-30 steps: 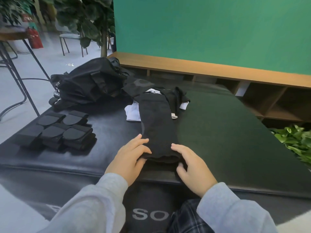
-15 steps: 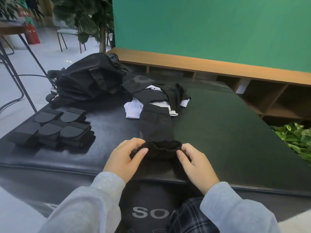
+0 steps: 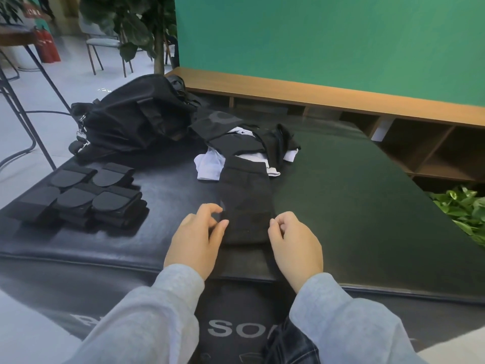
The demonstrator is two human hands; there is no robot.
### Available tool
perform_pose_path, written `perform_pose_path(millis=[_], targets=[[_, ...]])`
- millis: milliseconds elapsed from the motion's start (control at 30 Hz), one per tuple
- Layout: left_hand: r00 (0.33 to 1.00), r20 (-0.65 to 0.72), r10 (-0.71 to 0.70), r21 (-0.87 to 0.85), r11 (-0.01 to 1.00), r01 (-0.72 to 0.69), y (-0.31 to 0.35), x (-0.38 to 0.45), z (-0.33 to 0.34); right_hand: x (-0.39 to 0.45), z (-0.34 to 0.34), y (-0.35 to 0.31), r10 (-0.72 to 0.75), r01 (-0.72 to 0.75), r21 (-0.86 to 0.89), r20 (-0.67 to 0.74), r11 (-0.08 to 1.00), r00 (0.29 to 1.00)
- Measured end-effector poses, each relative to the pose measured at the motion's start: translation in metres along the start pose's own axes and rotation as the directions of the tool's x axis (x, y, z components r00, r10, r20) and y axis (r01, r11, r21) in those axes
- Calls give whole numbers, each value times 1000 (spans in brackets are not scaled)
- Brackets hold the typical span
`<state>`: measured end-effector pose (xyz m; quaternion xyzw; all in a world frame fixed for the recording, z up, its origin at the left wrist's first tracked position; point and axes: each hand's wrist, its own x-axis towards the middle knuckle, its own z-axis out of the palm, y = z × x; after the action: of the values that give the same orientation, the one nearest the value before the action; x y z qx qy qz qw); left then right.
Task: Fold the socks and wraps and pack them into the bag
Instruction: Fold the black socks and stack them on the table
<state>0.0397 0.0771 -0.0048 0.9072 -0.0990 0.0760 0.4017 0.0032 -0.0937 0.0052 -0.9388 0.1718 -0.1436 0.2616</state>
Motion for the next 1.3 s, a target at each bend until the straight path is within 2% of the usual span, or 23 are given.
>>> perform_pose_path(millis=[100,200,333,400,467,633,733,867,967,1067,1133,1200,1300], targets=[[997,43,60,58,996,-62,1,-2,-1,-1,-1,-1,6,-7,-30,-17,1000,1000],[981,71,178,169,968,-188,3,-3,-1,-2,0,-1,-18,18,-56,-14,998,1000],[951,107,291,233,922,-308,0,-4,-1,-5,0,1,-133,131,-78,-29,988,991],[920,139,366,258,884,-390,-3,-3,0,-4,-1,1,-191,193,-129,28,973,981],[902,145,405,262,864,-430,-6,-2,1,-4,0,1,-184,196,-157,84,968,979],[924,113,366,296,875,-383,-3,-3,2,-7,0,1,-152,145,-190,-20,971,988],[948,204,245,352,885,-305,6,-4,-2,-8,0,1,-164,153,-212,-37,965,986],[950,295,107,448,863,-236,15,-3,-4,-9,0,4,-261,251,-133,-60,959,964],[946,284,159,446,851,-277,13,-3,-2,-11,2,8,-323,316,-71,-126,946,938],[893,190,408,364,815,-451,5,-5,-1,-6,2,12,-217,226,11,-238,974,947],[853,137,504,334,787,-519,-1,-7,2,0,2,13,-121,125,3,-222,992,968],[850,118,513,334,786,-520,-4,-6,4,4,0,15,-58,52,-51,-138,997,989],[868,96,487,356,798,-487,-6,-5,6,6,-6,19,-50,37,-141,-83,989,995]])
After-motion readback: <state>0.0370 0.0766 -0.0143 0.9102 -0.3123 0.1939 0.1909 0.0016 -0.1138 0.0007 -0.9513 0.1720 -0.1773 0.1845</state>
